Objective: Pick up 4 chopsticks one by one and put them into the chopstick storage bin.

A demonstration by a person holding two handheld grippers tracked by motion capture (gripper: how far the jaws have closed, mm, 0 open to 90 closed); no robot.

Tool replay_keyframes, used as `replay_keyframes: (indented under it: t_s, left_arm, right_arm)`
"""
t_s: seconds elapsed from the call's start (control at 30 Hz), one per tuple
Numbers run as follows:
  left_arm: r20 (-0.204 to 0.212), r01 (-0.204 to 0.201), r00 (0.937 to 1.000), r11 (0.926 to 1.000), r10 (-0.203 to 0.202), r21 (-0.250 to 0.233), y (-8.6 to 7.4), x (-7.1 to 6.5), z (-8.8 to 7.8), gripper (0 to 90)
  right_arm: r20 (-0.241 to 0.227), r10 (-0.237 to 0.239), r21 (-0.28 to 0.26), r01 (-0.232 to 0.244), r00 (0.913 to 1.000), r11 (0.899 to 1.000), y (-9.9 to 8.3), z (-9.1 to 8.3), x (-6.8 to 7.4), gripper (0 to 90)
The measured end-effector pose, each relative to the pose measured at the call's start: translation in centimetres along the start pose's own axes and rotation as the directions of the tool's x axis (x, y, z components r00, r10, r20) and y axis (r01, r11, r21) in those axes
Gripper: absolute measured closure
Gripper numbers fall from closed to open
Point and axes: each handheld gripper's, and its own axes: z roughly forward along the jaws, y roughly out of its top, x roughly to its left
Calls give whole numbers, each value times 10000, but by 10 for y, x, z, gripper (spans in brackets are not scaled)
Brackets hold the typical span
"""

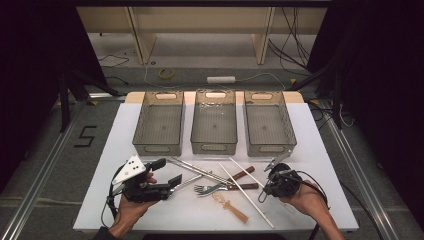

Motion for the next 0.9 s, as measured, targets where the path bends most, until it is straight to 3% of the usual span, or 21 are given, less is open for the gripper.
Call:
replay_keyframes:
  t_s: [0.13,0.17,0.2,0.3,0.37,0.43,0.47,0.5,0.53,0.67,0.7,0.8,0.83,0.9]
  left_arm:
    - [299,71,9995,9992,-82,386,4,1,6,187]
    - [395,17,9992,9985,-39,552,5,1,9,187]
    - [426,-32,9991,9977,3,679,7,-1,11,187]
    - [625,-442,9973,9929,374,1109,11,-5,19,198]
    - [758,-608,9958,9887,508,1368,14,-7,24,200]
    - [993,-740,9933,9839,583,1626,16,-9,30,208]
    - [1073,-833,9921,9814,653,1730,17,-10,33,217]
    - [1150,-965,9905,9780,761,1847,18,-11,37,217]
    - [1267,-1089,9883,9746,850,1957,18,-13,40,228]
    - [1593,-1683,9787,9501,1293,2625,17,-20,53,232]
    - [1670,-1840,9758,9427,1411,2784,17,-21,56,239]
    - [1882,-2246,9671,9226,1715,3136,15,-27,64,252]
    - [1960,-2424,9628,9151,1861,3221,15,-29,67,267]
    - [2134,-2732,9543,8995,2090,3410,13,-34,71,283]
  right_arm:
    - [-37,-557,-232,556,9984,9982,8,-9,8,853]
    - [-70,-957,-304,955,9954,9950,13,-13,14,853]
    - [-70,-957,-304,955,9954,9950,13,-13,14,853]
    - [-186,-1836,-214,1832,9828,9828,24,-16,27,853]
    - [-216,-2027,-187,2024,9790,9791,27,-16,30,854]
    - [-259,-2502,-122,2500,9678,9682,31,-16,36,854]
    - [-289,-2903,-124,2901,9565,9569,36,-15,40,854]
    - [-289,-2903,-124,2901,9565,9569,36,-15,40,854]
    - [-285,-3302,-115,3300,9435,9439,40,-14,44,854]
    - [-331,-3688,-19,3690,9289,9294,47,-14,51,854]
    - [-351,-4014,-1,4016,9153,9158,51,-13,56,854]
    - [-436,-4249,94,4256,9042,9049,55,-13,61,854]
    - [-450,-4487,147,4497,8925,8931,58,-12,65,854]
    - [-469,-4565,153,4575,8885,8891,60,-11,69,854]
